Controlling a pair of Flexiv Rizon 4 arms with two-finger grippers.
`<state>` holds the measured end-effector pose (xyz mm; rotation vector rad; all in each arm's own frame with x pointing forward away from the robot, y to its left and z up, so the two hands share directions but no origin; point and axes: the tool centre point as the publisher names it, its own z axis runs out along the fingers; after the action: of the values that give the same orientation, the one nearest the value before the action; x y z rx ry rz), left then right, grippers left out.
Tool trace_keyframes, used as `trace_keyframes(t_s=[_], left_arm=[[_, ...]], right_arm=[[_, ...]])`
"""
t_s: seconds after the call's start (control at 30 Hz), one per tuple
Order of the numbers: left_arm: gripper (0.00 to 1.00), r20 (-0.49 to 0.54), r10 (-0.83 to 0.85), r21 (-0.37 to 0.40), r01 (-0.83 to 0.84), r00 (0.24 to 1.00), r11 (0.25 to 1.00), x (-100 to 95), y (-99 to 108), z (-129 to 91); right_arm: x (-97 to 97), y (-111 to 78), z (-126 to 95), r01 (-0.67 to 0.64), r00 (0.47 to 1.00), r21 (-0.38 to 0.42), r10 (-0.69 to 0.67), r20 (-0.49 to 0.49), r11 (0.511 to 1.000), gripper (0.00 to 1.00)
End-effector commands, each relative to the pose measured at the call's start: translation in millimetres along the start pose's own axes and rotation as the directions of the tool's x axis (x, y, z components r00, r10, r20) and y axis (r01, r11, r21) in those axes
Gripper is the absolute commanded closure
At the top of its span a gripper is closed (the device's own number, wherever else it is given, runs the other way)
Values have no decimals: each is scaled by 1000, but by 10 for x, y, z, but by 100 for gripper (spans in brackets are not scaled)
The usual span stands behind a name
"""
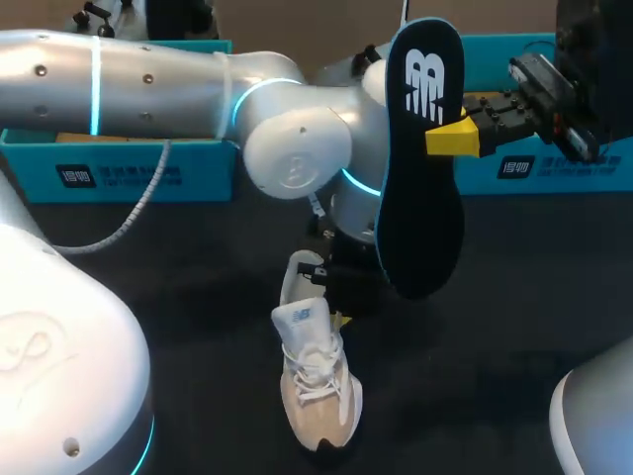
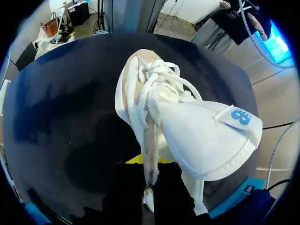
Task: Take the shoe out of the shoebox, open the shoe tongue, remove and reinsert the insole, then place the shoe into the shoebox
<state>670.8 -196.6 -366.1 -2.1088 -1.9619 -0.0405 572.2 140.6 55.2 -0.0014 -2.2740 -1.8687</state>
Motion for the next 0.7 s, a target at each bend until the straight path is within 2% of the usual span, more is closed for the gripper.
trace_keyframes(t_s=[0.03,0.53,0.57,0.63,0.7], left_arm=[[100,-32,21,-3,-21,999,1000,-115,17,34],[100,-13,106,-15,-106,994,994,-167,-37,81],[80,-12,104,-15,-105,994,994,-163,-30,80],[0,16,97,-15,-97,995,995,-153,-9,53],[0,47,84,-29,-83,995,996,-127,6,-14]], right_arm=[[-27,15,24,-2,1000,4,2,-3,1000,100],[-27,15,24,-2,1000,4,2,-3,1000,100],[-27,15,24,-2,1000,4,2,-3,1000,100],[-27,15,24,-2,1000,4,2,-3,1000,100],[-27,15,24,-2,1000,4,2,-3,1000,100]])
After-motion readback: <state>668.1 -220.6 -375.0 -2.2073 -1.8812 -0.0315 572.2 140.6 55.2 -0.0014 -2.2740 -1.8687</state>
